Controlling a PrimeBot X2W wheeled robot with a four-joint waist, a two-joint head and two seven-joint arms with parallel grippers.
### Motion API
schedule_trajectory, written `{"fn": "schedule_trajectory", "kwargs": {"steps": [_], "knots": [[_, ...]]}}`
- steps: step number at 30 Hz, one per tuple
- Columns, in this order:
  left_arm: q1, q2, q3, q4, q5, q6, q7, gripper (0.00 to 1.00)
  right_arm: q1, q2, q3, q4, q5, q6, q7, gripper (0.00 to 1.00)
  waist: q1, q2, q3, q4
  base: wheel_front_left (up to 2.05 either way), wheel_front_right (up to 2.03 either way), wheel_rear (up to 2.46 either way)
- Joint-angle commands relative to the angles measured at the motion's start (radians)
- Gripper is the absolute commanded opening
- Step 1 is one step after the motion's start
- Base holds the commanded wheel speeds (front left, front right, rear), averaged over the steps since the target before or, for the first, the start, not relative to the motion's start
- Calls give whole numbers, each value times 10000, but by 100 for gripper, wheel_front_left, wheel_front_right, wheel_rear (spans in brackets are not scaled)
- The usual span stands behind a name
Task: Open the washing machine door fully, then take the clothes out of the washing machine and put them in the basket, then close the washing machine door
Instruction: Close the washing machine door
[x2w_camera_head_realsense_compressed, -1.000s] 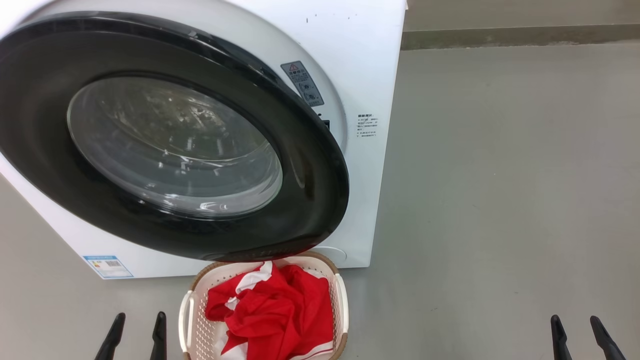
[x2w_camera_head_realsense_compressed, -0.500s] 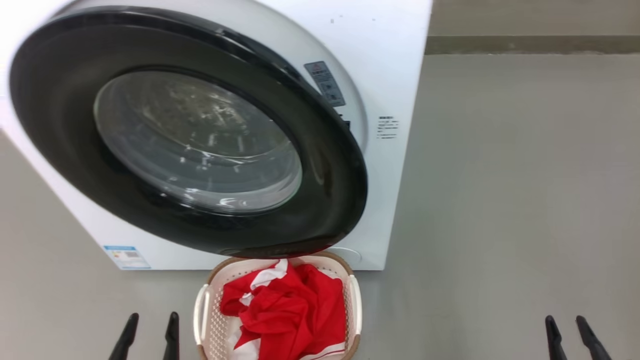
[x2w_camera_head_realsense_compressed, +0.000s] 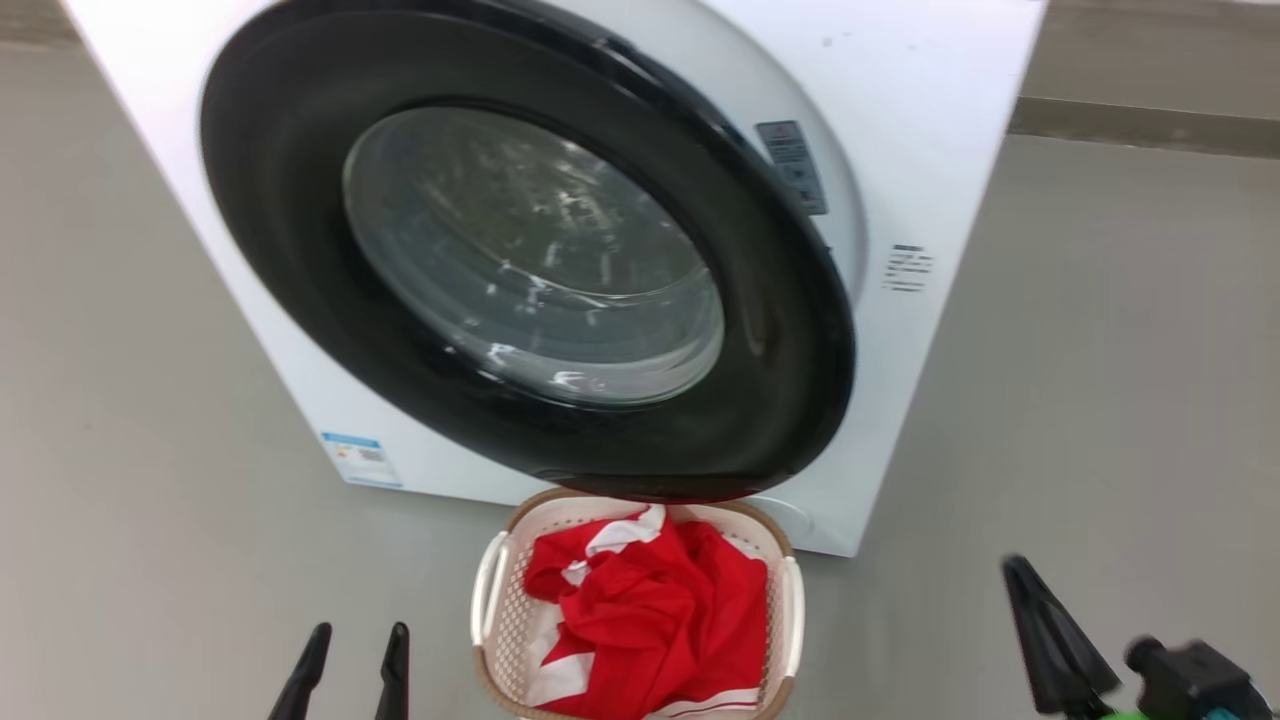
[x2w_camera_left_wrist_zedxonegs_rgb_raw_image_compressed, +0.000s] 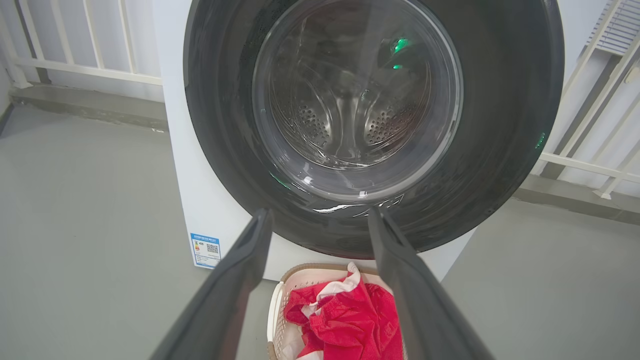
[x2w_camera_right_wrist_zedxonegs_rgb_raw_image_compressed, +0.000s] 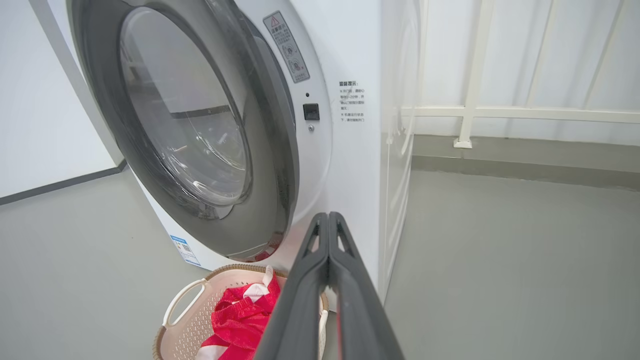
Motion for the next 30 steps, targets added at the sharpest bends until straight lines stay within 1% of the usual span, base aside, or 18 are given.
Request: {"fn": "schedule_trajectory", "kwargs": {"steps": [1,11,16,26,30], "knots": [[-486,24,223,-212,-111,-56,-78,100,-768,-282,566,-116,57,63,-65,0,-1,0,139,533,0,0,0],[-672,15,-67,-187,-602,-56,-78,100,-2484,-170,1706,295,133,63,-65,0,-1,0,324,1335,0,0,0],[-710,14,-61,-213,-685,-56,-78,100,-3007,-246,1994,493,194,63,-65,0,-1,0,420,1530,0,0,0],[-1000,13,-280,-216,-1025,-56,-78,100,-4178,-227,1816,930,369,63,-65,0,-1,0,1029,1794,0,0,0],[-1174,13,-371,-199,-1159,-56,-78,100,-4479,-247,1492,1114,450,63,-65,0,-1,0,1306,1848,0,0,0]]}}
